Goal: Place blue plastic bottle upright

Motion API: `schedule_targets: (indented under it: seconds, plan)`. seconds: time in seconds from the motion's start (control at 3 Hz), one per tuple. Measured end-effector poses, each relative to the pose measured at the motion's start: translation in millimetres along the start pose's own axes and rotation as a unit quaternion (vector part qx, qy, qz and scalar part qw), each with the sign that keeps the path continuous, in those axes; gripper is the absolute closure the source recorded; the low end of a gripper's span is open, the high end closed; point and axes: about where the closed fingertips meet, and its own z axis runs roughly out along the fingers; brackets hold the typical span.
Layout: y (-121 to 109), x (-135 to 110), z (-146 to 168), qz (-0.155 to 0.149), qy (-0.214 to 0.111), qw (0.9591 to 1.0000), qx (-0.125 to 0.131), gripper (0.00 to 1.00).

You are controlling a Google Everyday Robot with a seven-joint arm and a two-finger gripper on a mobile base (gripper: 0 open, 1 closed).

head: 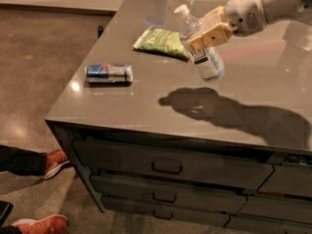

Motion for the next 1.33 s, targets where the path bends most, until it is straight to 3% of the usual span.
schedule_targets:
  seconds: [0.33, 0.67, 1.33]
  plan:
    - [-1, -1, -14, 0.015, -0.067, 0.9969, 0.037, 1.00]
    - [-2, 8, -21, 0.039, -0.131, 0.9875, 0.078, 1.00]
    - [-4, 32, -29, 0.093, -0.203, 0.9670, 0.122, 1.00]
